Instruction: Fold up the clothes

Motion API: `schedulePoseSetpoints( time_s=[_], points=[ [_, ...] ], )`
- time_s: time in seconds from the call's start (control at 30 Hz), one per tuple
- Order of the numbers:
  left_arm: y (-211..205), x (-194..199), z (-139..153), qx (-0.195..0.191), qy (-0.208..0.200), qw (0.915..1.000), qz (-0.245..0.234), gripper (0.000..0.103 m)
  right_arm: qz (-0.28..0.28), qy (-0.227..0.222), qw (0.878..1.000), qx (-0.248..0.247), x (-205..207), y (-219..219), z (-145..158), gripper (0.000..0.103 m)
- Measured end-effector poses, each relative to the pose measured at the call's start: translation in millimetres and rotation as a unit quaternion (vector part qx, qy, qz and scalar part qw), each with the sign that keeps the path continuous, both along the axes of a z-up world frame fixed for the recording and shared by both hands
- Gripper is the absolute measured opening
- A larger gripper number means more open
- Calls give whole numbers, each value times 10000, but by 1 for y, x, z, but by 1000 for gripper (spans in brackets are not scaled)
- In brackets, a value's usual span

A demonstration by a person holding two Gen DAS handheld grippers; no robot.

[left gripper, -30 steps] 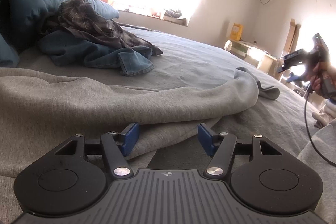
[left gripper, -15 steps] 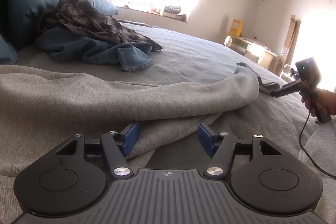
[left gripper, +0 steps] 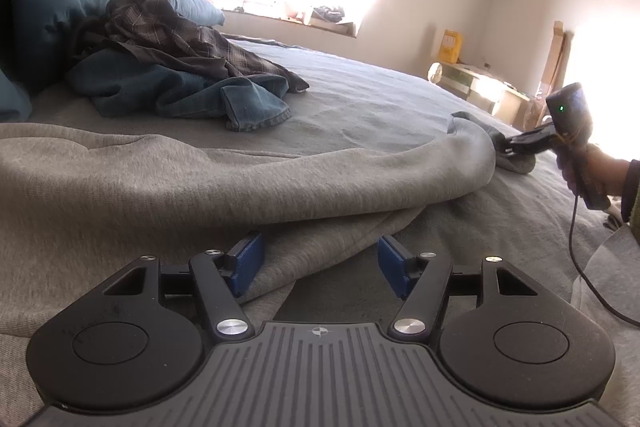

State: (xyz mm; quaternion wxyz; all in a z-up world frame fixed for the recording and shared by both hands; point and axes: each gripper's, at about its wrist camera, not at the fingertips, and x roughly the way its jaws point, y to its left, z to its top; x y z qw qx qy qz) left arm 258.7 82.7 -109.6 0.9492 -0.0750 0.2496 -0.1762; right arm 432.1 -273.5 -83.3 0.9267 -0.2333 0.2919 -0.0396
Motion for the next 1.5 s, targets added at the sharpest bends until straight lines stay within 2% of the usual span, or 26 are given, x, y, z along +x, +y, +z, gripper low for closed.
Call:
schedulePoseSetpoints(
  time_s=[0.13, 0.23, 0.27, 0.3, 0.33, 0.37, 0.47, 0.53, 0.6, 0.63, 0.67, 0.77, 0.8, 0.83, 0.97, 1.0, 1.03, 1.07, 1.1, 1.17, 1.2, 1.3, 1.33, 1.4, 1.5],
  points=[
    [0, 0, -1, 12, 0, 10000, -3, 63, -474, -793, 9927, 776, 38, -20, 52, 1],
    [0, 2, -2, 17, 42, 10000, -6, 63, -1146, -1367, 9721, 1522, 73, -44, 86, 3],
    [-1, 2, -2, 17, 49, 10000, -6, 63, -1398, -1350, 9633, 1851, 81, -55, 90, 12],
    [-1, 2, -2, 16, 49, 10000, -8, 63, -1647, -1331, 9528, 2177, 89, -65, 93, 42],
    [-1, 2, -2, 16, 44, 10000, -9, 64, -1907, -1299, 9427, 2409, 93, -74, 94, 57],
    [-1, 2, -2, 18, 39, 10000, -10, 64, -2078, -1314, 9362, 2510, 90, -80, 91, 66],
    [-2, 0, -2, 32, 19, 10000, -10, 64, -2017, -1437, 9259, 2852, 60, -91, 78, 66],
    [-2, 0, -1, 41, 15, 10000, -8, 64, -1947, -1214, 9185, 3220, 37, -96, 66, 66],
    [-2, 0, -1, 39, 20, 10000, -4, 64, -1967, -595, 9065, 3688, 17, -103, 48, 65],
    [-2, 0, -1, 40, 21, 10000, -1, 64, -2027, -261, 8964, 3934, 8, -106, 37, 65],
    [-2, 0, -1, 43, 23, 10000, 3, 64, -2114, 87, 8815, 4221, -1, -109, 24, 60],
    [-3, 0, -1, 58, 21, 10000, 15, 64, -2150, 882, 8293, 5082, -21, -112, -17, 51],
    [-3, 0, 0, 62, 13, 10000, 19, 64, -2102, 966, 8185, 5258, -23, -111, -26, 51],
    [-3, 0, 0, 66, 0, 10000, 23, 64, -2059, 938, 8152, 5332, -22, -110, -30, 51],
    [-7, -6, 3, 148, -172, 9997, -42, 63, -1976, 929, 8141, 5381, 0, -97, -32, 50],
    [-10, -7, 3, 229, -214, 9995, -96, 63, -1954, 909, 8200, 5303, 7, -93, -32, 47],
    [-14, -9, 4, 317, -255, 9991, -152, 63, -1935, 828, 8343, 5096, 13, -87, -32, 43],
    [-17, -9, 3, 411, -269, 9986, -188, 63, -1933, 740, 8451, 4930, 17, -83, -31, 34],
    [-20, -10, 3, 505, -280, 9981, -222, 64, -1944, 689, 8495, 4856, 19, -80, -32, 24],
    [-25, -9, 1, 683, -232, 9972, -218, 64, -1965, 572, 8521, 4817, 18, -78, -27, 9],
    [-27, -9, 0, 729, -212, 9969, -224, 63, -1961, 484, 8552, 4772, 16, -76, -21, 7],
    [-26, -9, 0, 718, -193, 9969, -239, 63, -1801, 44, 8865, 4262, -7, -67, 20, 7],
    [-26, -10, 1, 716, -198, 9969, -252, 63, -1773, -66, 8929, 4138, -18, -66, 37, 7],
    [-26, -10, 1, 713, -210, 9968, -279, 63, -1674, -238, 9025, 3962, -42, -67, 71, 7],
    [-26, -11, 2, 707, -227, 9967, -320, 63, -1634, -304, 9126, 3736, -74, -72, 101, 7]
  ],
)
